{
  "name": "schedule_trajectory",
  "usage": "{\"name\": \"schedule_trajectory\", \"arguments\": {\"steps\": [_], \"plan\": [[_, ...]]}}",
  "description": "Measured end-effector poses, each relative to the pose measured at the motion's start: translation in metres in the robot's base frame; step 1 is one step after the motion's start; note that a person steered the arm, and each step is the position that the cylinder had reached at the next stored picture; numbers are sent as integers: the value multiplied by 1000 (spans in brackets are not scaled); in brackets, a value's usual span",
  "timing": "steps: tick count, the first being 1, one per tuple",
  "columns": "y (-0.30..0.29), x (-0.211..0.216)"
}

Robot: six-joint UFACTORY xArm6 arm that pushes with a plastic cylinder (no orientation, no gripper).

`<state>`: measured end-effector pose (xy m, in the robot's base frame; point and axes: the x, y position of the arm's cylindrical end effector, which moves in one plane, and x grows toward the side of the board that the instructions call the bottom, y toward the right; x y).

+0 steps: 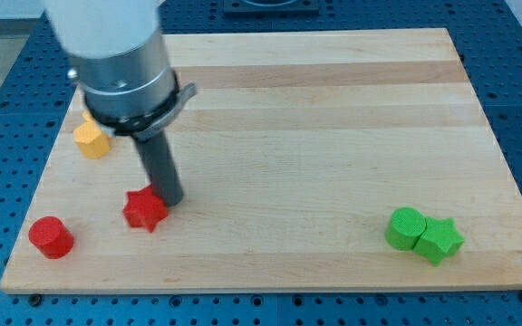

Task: Place the arm at the center of the board

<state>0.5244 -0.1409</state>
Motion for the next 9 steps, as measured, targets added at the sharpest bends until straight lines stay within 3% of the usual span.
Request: {"name": "schedule_trajectory", "arguments": {"steps": [2, 4, 8, 9], "plan": [[-47, 32], [-57, 32], [275, -243], [288, -255]]}}
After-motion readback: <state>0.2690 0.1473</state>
